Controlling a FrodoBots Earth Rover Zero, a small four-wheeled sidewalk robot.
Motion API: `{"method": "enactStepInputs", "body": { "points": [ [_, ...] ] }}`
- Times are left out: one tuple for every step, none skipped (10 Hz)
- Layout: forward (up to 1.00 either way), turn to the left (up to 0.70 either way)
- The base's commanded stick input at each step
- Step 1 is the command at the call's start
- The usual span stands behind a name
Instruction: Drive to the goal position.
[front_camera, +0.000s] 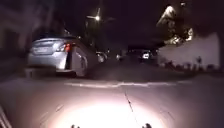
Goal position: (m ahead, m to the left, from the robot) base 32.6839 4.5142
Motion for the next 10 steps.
{"method": "enactStepInputs", "body": {
  "points": [
    [0.85, 0.00],
    [0.85, 0.00],
    [0.85, 0.00],
    [0.85, 0.00],
    [0.85, 0.00],
    [0.85, 0.00],
    [0.85, -0.11],
    [0.85, -0.32],
    [0.85, -0.34],
    [0.85, -0.22]
  ]
}}
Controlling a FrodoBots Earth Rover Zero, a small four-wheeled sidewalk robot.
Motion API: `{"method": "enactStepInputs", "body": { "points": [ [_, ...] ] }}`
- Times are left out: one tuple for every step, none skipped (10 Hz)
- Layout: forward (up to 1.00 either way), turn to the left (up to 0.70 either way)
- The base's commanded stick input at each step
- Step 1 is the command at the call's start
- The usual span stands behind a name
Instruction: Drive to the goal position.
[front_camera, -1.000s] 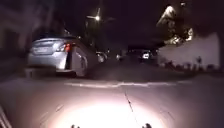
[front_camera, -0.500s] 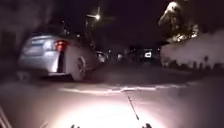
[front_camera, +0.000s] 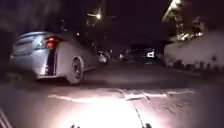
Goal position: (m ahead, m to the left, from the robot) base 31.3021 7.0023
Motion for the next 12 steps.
{"method": "enactStepInputs", "body": {
  "points": [
    [0.85, 0.00],
    [0.85, 0.00],
    [0.85, 0.00],
    [0.85, 0.00],
    [0.85, 0.00],
    [0.85, 0.00],
    [0.85, 0.00],
    [0.85, 0.00],
    [0.85, 0.00],
    [0.85, 0.00],
    [0.85, 0.00],
    [0.85, 0.00]
  ]
}}
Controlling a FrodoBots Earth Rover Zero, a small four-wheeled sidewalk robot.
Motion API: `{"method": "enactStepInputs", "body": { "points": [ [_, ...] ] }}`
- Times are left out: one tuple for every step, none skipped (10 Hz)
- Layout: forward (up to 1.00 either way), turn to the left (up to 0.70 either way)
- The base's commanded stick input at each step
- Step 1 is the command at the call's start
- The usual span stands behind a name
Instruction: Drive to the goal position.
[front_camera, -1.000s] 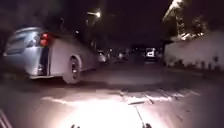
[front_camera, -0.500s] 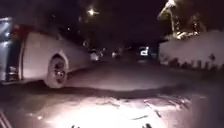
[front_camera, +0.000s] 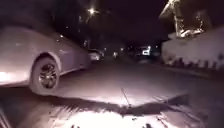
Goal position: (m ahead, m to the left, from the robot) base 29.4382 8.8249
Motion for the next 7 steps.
{"method": "enactStepInputs", "body": {
  "points": [
    [0.85, 0.00],
    [0.85, 0.00],
    [0.85, 0.00],
    [0.85, 0.00],
    [0.85, -0.03],
    [0.85, -0.10],
    [0.85, -0.30]
  ]
}}
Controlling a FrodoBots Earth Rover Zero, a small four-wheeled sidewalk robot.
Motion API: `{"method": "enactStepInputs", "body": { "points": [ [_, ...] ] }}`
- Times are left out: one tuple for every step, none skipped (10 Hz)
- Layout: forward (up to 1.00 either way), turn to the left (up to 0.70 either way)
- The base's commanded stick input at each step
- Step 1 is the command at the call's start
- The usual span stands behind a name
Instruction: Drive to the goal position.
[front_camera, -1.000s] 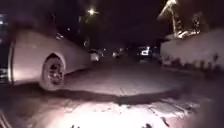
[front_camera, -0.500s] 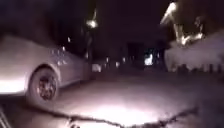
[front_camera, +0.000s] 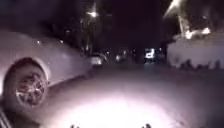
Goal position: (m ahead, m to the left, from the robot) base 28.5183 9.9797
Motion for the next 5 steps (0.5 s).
{"method": "enactStepInputs", "body": {
  "points": [
    [0.85, -0.34],
    [0.85, -0.30],
    [0.85, -0.22],
    [0.85, 0.00],
    [0.85, 0.00]
  ]
}}
